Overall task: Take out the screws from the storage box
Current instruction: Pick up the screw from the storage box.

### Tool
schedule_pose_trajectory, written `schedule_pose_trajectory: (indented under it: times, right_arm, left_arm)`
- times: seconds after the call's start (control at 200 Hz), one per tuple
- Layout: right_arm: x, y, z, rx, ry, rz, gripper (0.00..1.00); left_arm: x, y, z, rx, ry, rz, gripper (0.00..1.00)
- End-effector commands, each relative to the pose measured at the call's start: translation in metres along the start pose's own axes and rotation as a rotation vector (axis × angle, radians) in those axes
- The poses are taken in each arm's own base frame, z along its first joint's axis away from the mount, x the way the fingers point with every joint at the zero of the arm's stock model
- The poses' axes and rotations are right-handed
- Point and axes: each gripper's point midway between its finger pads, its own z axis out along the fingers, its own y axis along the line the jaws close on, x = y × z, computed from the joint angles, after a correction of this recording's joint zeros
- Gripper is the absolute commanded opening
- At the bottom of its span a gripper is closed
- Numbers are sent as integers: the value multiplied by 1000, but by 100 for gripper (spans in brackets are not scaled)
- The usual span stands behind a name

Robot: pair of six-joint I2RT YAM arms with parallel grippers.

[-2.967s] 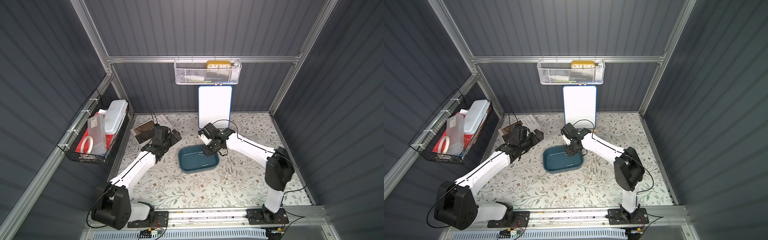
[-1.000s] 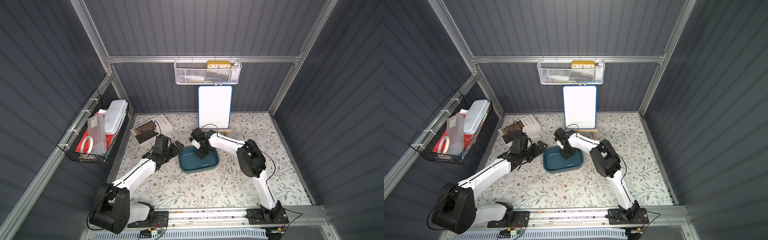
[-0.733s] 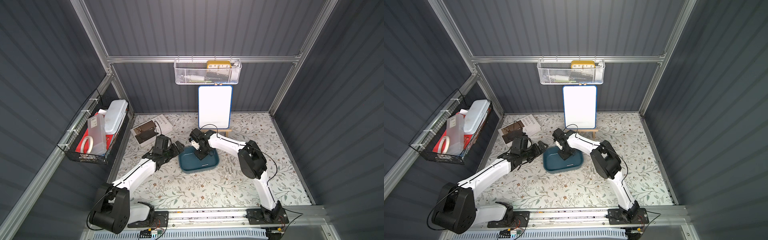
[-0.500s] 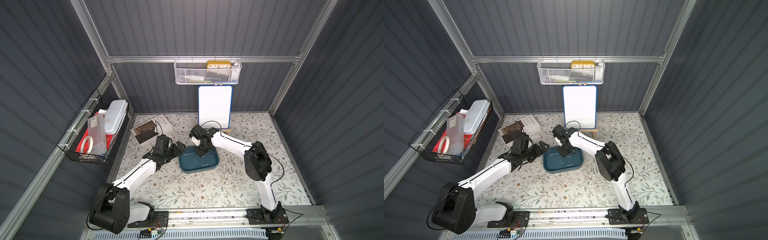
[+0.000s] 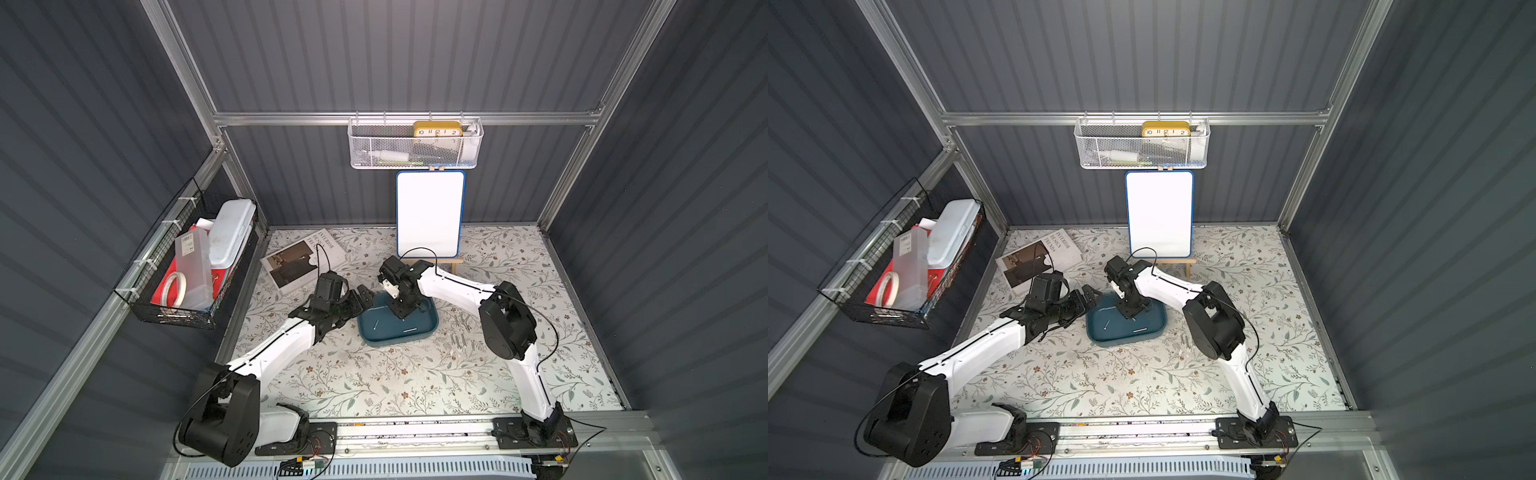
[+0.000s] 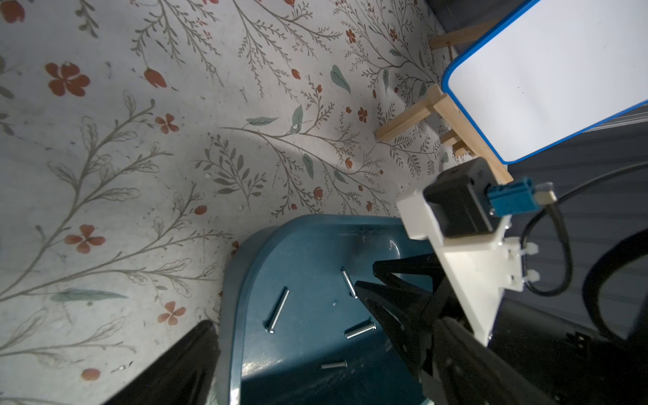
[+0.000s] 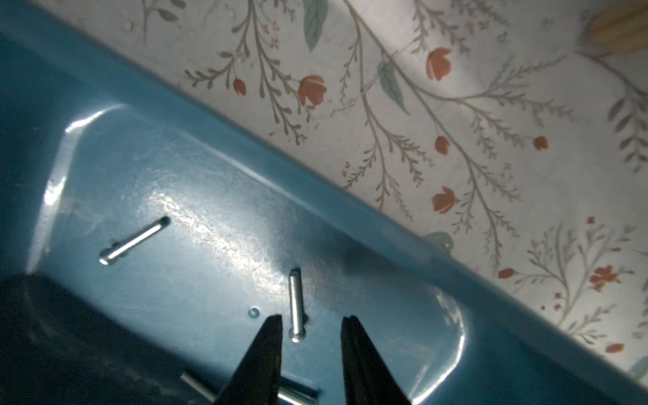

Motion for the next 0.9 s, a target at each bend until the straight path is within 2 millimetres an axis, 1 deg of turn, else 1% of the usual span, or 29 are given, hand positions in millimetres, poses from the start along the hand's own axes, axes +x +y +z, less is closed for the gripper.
schedule_pose_trajectory:
  times: [0.0,0.205,0.27,0.425,0.675,0.755,0.896]
  right_arm:
    - [12,3,13,-4,58,-21,34]
    - [23,18,24,-5,101,-63,34]
    - [26,19,30,14,113,-68,34]
    - [34,9,38,86,163,-65,28]
    - [32,-2,37,145,156,-40,8]
    - [29,-9,37,159,149,-4,5]
    - [23,-24,32,142,130,88,4]
  left_arm:
    - [5,1,3,4,16,-10,99]
    - [10,6,5,0,25,-20,99]
    - [9,7,4,-6,18,-24,99]
    - [8,7,0,-7,2,-32,99]
    - [10,8,1,-3,5,-45,99]
    - [11,9,1,-3,6,-45,99]
    - [12,11,3,-9,11,-46,99]
